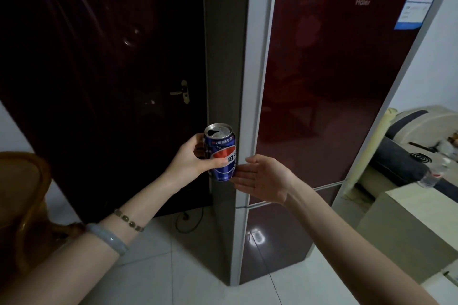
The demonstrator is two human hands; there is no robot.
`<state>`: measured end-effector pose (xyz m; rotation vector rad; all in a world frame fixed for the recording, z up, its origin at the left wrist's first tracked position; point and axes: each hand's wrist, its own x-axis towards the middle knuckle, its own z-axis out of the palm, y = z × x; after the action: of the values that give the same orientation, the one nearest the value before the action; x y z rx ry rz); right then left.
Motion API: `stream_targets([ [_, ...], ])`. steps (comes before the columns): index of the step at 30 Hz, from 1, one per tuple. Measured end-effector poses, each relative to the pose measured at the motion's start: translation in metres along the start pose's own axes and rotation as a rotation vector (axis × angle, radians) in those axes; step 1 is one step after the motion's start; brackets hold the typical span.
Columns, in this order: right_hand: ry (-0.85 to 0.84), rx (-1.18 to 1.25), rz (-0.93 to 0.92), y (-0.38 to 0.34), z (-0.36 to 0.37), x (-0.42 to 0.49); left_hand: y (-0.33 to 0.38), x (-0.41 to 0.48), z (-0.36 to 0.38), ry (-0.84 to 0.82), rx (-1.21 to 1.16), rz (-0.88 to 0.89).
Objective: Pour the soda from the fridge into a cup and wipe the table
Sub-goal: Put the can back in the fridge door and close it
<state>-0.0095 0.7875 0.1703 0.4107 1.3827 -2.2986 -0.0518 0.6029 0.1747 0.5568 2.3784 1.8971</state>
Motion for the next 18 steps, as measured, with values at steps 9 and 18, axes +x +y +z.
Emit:
stream_targets([
  [9,-0.012,-0.073,-0.004,-0.02,0.002,0.027,-0.003,0.026,-0.011,0.05,-0.009,0.008],
  [18,0.125,-1.215,-0.558,-0.038,-0.001,0.046,0.002,0.045,-0.018,0.083,-0.032,0.021],
])
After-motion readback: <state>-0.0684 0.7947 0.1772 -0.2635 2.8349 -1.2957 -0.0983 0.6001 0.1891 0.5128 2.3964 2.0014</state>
